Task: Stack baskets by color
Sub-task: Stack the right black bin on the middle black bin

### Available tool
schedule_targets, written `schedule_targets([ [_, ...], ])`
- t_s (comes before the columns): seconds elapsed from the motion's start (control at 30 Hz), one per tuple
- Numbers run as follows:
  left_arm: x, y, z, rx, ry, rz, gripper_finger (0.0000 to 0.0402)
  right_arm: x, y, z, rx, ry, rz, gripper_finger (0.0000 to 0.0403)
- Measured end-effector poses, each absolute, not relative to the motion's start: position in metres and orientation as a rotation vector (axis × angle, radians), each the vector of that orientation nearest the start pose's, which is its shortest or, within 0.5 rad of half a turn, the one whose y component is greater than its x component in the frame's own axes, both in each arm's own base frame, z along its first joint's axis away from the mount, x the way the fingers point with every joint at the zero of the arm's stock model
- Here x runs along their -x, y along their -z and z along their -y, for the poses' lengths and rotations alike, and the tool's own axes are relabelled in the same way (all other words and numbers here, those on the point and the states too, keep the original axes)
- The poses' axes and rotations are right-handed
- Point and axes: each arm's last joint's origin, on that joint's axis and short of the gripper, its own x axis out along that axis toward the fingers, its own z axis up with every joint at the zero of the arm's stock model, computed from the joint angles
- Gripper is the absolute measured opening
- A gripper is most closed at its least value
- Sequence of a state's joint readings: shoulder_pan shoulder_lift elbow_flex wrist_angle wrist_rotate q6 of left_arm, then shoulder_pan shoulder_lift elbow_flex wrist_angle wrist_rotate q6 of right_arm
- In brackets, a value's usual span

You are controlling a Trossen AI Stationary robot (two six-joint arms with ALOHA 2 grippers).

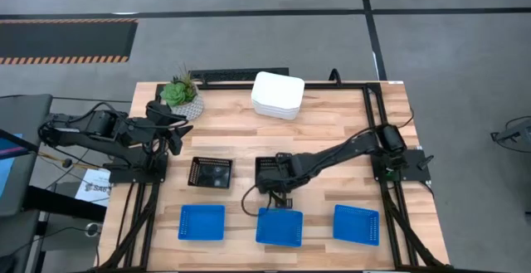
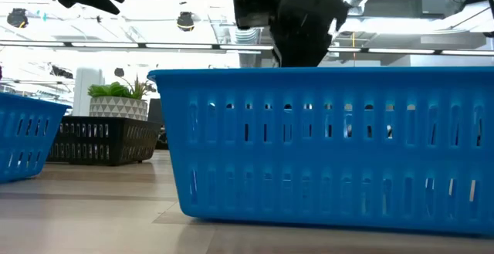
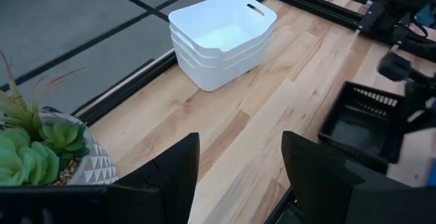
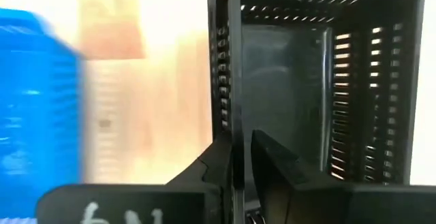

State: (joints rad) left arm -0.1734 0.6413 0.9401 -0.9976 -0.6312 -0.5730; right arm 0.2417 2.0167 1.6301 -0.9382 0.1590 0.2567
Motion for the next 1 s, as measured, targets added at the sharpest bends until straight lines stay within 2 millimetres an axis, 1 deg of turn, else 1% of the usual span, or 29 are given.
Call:
schedule_targets([
  [0.27,-0.095,-0.331,-0.001,0.246,-0.606,-0.520,0.0197,-0.397,-0.198,-0.051,0.058,0.159,-1.346,0.0094],
  [0.43,-0.095,-0.331,-0.001,0.246,-0.607,-0.521,0.0197,-0.401,-0.198,-0.021,0.085,0.169,-1.344,0.0102],
  [0.67,-0.095,-0.331,-0.001,0.246,-0.607,-0.520,0.0197,-0.398,-0.201,0.022,0.102,0.187,-1.366,0.0103],
  [0.73,-0.095,-0.331,-0.001,0.246,-0.607,-0.521,0.0197,-0.398,-0.201,0.030,0.106,0.190,-1.368,0.0103],
  [0.83,-0.095,-0.331,-0.001,0.246,-0.607,-0.520,0.0197,-0.397,-0.204,0.036,0.102,0.195,-1.375,0.0103],
  [1.0,-0.095,-0.331,-0.001,0.247,-0.607,-0.521,0.0197,-0.394,-0.225,0.037,0.106,0.192,-1.331,0.0103],
])
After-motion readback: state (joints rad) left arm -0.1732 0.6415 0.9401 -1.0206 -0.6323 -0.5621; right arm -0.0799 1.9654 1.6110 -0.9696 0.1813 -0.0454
